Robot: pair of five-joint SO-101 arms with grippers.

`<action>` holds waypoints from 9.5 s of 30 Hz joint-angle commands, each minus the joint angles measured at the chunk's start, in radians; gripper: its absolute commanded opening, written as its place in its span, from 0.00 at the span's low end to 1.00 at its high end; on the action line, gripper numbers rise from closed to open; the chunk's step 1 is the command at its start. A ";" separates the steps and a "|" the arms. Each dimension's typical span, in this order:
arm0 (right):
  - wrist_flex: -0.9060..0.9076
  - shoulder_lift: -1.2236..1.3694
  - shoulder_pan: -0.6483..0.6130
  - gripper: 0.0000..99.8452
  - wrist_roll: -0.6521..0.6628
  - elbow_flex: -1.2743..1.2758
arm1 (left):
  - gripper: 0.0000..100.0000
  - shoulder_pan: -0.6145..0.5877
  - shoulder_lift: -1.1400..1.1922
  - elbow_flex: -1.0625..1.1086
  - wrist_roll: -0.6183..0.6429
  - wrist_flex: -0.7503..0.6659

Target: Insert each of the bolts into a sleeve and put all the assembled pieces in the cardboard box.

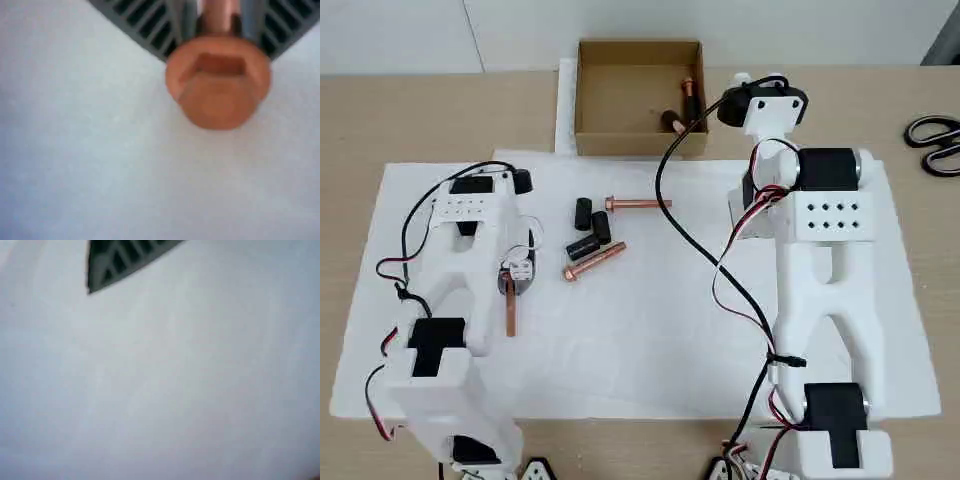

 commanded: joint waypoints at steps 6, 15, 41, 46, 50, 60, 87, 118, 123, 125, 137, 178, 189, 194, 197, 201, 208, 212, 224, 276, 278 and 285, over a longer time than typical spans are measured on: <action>-0.002 -0.048 -0.001 0.29 0.005 -0.044 | 0.01 0.054 -0.037 -0.005 0.029 -0.008; -0.016 -0.048 -0.005 0.29 0.002 -0.041 | 0.01 0.052 -0.037 -0.076 0.025 0.026; -0.588 0.329 -0.364 0.29 -0.413 0.069 | 0.01 -0.032 -0.037 -0.102 0.009 0.035; -0.674 0.397 -0.466 0.29 -0.465 0.068 | 0.01 -0.057 -0.037 -0.102 0.009 0.035; -0.719 0.418 -0.515 0.29 -0.471 0.068 | 0.01 -0.051 -0.037 -0.102 0.009 0.035; -0.723 0.424 -0.519 0.29 -0.523 0.069 | 0.01 -0.051 -0.037 -0.102 0.009 0.034; -0.803 0.553 -0.547 0.21 -0.566 0.029 | 0.01 -0.051 -0.037 -0.102 0.012 0.034; -0.765 0.578 -0.467 0.02 -0.572 0.031 | 0.01 -0.051 -0.037 -0.102 0.012 0.034; -0.760 0.573 -0.467 0.02 -0.571 0.031 | 0.01 -0.051 -0.037 -0.102 0.012 0.034; -0.759 0.570 -0.467 0.02 -0.568 0.029 | 0.01 -0.051 -0.037 -0.102 0.012 0.034; -0.704 0.456 -0.469 0.00 -0.529 0.035 | 0.01 -0.051 -0.037 -0.102 0.012 0.034; -0.360 0.374 -0.189 0.04 -0.207 0.196 | 0.01 0.021 -0.037 -0.102 0.014 0.029; -0.360 0.384 -0.216 0.16 -0.207 0.181 | 0.01 0.021 -0.037 -0.102 0.014 0.028; -0.383 0.386 -0.228 0.16 -0.209 0.186 | 0.01 0.021 -0.037 -0.102 0.014 0.029; -0.392 0.403 -0.228 0.15 -0.209 0.187 | 0.01 0.021 -0.037 -0.102 0.014 0.029; -0.397 0.473 -0.226 0.15 -0.209 0.181 | 0.01 0.020 -0.037 -0.102 0.014 0.029; -0.404 0.513 -0.223 0.15 -0.209 0.178 | 0.01 0.018 -0.037 -0.102 0.014 0.031; -0.394 0.513 -0.216 0.03 -0.209 0.135 | 0.01 0.017 -0.037 -0.102 0.014 0.031; -0.271 0.371 -0.191 0.00 -0.207 0.040 | 0.01 0.018 -0.037 -0.102 0.014 0.029; -0.467 -1.495 -0.232 0.00 -0.028 1.137 | 0.01 0.118 -0.833 -0.151 0.012 0.255; -0.469 -1.538 -0.236 0.00 -0.031 1.166 | 0.01 0.123 -0.838 -0.145 0.068 0.242; -0.509 -1.704 -0.323 0.00 -0.252 1.270 | 0.01 0.304 -0.844 -0.140 0.265 0.086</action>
